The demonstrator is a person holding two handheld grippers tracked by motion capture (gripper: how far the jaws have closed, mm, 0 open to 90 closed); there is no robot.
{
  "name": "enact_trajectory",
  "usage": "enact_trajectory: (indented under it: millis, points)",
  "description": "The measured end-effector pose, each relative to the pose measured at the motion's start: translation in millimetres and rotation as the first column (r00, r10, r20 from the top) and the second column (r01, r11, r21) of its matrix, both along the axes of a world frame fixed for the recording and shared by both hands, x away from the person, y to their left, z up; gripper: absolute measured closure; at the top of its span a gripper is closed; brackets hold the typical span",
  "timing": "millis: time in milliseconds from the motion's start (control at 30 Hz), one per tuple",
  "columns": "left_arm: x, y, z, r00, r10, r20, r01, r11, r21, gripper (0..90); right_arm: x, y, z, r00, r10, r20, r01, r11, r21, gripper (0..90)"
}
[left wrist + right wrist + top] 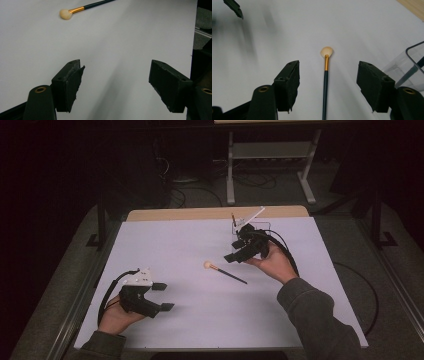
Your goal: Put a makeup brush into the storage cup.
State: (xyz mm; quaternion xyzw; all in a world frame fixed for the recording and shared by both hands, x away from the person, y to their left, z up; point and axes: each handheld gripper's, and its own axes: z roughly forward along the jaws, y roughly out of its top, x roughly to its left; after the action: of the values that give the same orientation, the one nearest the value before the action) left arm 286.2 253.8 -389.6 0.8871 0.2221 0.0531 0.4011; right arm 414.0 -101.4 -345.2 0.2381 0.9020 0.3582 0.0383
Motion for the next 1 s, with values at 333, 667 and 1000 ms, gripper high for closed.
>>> enact_trajectory:
  millis: [333,667,1000]
  points:
    - [0.0,0.8,0.0,1.0,0.005,0.001,-0.005,1.0,-0.006,25.2,7.0,10.7,-8.1,0.9998,0.005,-0.018,-0.006,1.0,-0.018,33.7]
    - [-0.1,1.4,0.4,1.0,0.006,0.002,-0.006,0.9999,-0.009,25.2,12.5,19.6,-18.8,0.9994,0.015,-0.032,-0.016,1.0,-0.026,34.4]
    - [0.2,1.8,0.3,1.0,0.004,0.003,-0.004,1.0,-0.003,25.2,16.6,25.9,-27.8,0.9984,0.022,-0.052,-0.024,0.999,-0.034,35.3]
